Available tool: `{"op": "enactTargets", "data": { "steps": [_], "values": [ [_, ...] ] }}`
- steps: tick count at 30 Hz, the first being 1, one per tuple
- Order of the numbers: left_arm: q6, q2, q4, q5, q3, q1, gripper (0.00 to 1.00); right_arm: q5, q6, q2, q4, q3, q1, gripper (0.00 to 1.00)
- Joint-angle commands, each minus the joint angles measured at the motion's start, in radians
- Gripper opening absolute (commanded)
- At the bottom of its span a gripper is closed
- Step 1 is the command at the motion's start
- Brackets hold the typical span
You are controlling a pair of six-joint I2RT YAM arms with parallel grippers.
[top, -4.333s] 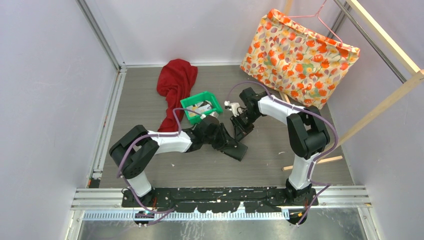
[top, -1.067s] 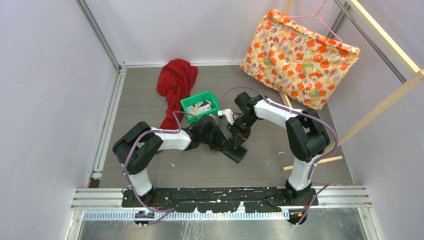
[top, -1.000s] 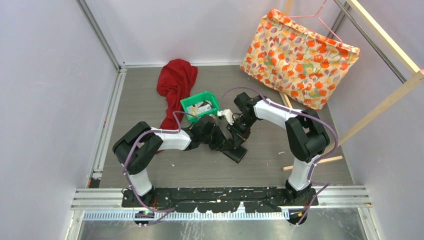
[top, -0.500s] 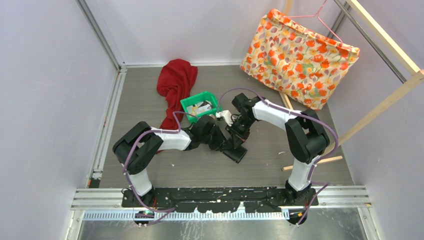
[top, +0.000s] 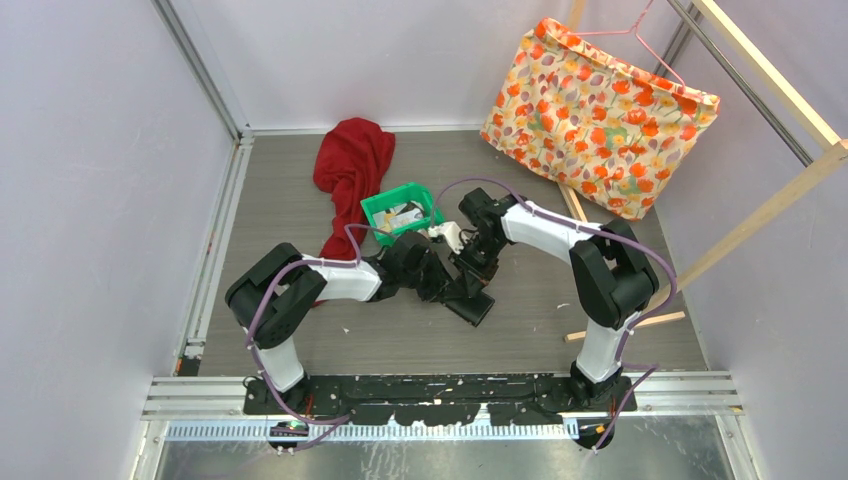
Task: Put the credit cards into the card holder
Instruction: Close the card holder at the center of the board.
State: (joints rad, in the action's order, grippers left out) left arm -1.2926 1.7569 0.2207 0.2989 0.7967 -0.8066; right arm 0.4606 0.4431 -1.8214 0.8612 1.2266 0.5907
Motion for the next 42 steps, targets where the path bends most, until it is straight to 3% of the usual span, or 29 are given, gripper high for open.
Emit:
{"op": "enactTargets", "data": {
  "steps": [1, 22, 36, 42],
  "values": [
    [0.014, 0.049, -0.093, -0.053, -0.045, 0.0, 0.13, -0.009, -0.03, -0.05, -0.025, -0.048, 0.053, 0.01],
    [-0.02, 0.038, 0.005, -0.052, -0.114, 0.004, 0.12, 0.075, -0.111, -0.034, -0.048, -0.06, 0.065, 0.01],
    [-0.044, 0.044, 0.078, -0.046, -0.148, 0.004, 0.12, -0.036, -0.165, -0.085, -0.062, -0.044, 0.093, 0.01],
    [-0.044, 0.034, 0.092, -0.045, -0.163, 0.007, 0.12, 0.014, -0.146, -0.115, -0.021, -0.006, 0.067, 0.01]
  ]
}}
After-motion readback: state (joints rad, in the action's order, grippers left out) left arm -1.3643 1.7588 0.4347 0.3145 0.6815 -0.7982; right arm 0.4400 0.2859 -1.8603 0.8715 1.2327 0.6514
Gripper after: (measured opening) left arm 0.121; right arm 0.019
